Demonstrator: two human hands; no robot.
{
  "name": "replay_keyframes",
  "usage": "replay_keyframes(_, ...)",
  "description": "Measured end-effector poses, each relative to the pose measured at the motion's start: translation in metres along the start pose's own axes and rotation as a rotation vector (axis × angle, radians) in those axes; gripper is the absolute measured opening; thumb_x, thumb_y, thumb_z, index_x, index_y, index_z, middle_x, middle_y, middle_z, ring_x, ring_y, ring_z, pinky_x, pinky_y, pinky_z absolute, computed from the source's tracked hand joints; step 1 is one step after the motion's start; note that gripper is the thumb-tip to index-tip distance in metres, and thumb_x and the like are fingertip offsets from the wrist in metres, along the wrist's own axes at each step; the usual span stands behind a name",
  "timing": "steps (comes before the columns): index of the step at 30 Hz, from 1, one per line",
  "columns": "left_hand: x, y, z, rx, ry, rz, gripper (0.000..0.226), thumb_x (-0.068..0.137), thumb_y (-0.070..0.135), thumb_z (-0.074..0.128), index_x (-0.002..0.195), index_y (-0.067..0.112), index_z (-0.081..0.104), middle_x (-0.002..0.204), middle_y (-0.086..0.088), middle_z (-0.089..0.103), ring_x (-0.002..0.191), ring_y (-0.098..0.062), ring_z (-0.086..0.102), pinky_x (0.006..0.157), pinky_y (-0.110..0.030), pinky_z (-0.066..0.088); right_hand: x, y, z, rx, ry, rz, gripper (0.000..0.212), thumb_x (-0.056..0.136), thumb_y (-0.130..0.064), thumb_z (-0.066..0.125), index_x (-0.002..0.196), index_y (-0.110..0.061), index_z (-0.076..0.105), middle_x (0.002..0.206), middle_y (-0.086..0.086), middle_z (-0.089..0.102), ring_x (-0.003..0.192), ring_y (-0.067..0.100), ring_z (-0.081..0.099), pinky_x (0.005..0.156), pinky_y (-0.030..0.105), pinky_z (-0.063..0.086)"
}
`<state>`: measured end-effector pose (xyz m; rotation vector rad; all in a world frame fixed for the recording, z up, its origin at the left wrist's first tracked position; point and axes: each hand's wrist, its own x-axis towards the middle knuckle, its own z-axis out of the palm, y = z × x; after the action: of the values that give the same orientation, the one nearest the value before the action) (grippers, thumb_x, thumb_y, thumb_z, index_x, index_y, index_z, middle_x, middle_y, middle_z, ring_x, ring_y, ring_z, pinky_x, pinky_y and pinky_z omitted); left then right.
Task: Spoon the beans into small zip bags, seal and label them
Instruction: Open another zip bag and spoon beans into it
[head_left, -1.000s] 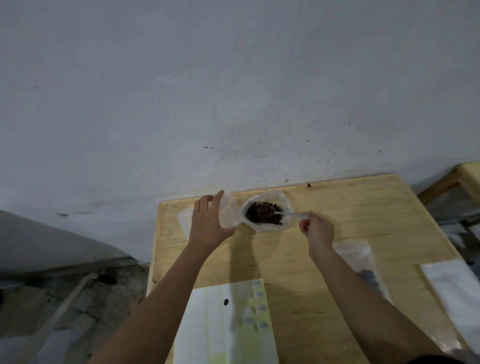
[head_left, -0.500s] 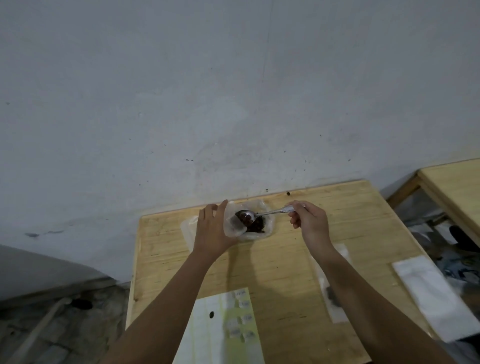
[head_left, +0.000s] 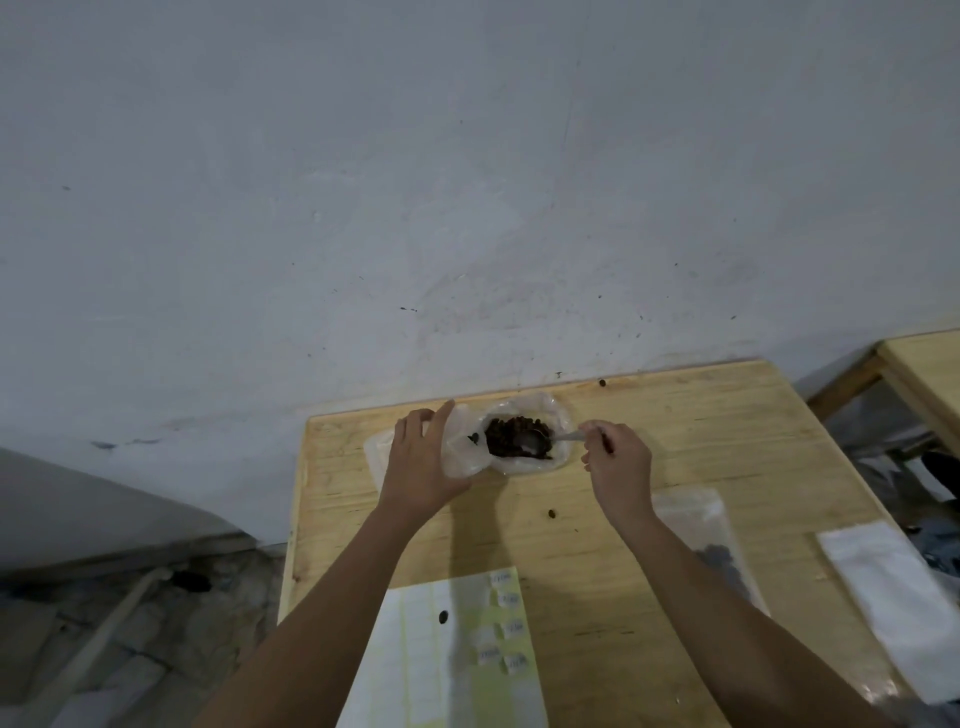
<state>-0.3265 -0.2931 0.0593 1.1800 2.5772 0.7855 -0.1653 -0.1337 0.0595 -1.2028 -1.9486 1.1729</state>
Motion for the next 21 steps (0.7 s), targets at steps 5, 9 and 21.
replay_keyframes(5,-0.004,-0.007,-0.001,0.014,-0.015,-0.002,0.094,0.065,0.029,0.08,0.144,0.021,0.03,0.131,-0.007,0.036,0.121,-0.022,0.03,0.1,-0.031,0.03,-0.007,-0.004,0.021,0.216,-0.039,0.306,0.025,0.097,-0.009,0.045,0.092,0.006,0.065,0.066,0.009,0.053,0.064,0.023,0.05,0.073,0.042,0.048)
replay_keyframes(9,-0.007,-0.013,-0.001,0.027,-0.021,-0.01,0.095,0.065,0.029,0.08,0.144,0.02,0.028,0.131,-0.007,0.036,0.122,-0.022,0.03,0.101,-0.03,0.029,-0.001,-0.001,0.021,0.396,0.03,0.52,0.02,0.096,-0.007,0.047,0.092,0.0,0.064,0.065,0.008,0.052,0.06,0.018,0.048,0.062,0.03,0.043)
replay_keyframes(21,0.008,-0.007,0.01,0.129,-0.069,0.001,0.097,0.064,0.034,0.079,0.144,0.016,0.028,0.132,-0.012,0.037,0.123,-0.027,0.032,0.104,-0.033,0.028,0.018,-0.01,-0.015,0.456,0.128,0.414,0.021,0.093,-0.008,0.048,0.088,-0.003,0.068,0.063,0.005,0.054,0.056,0.013,0.047,0.054,0.024,0.041)
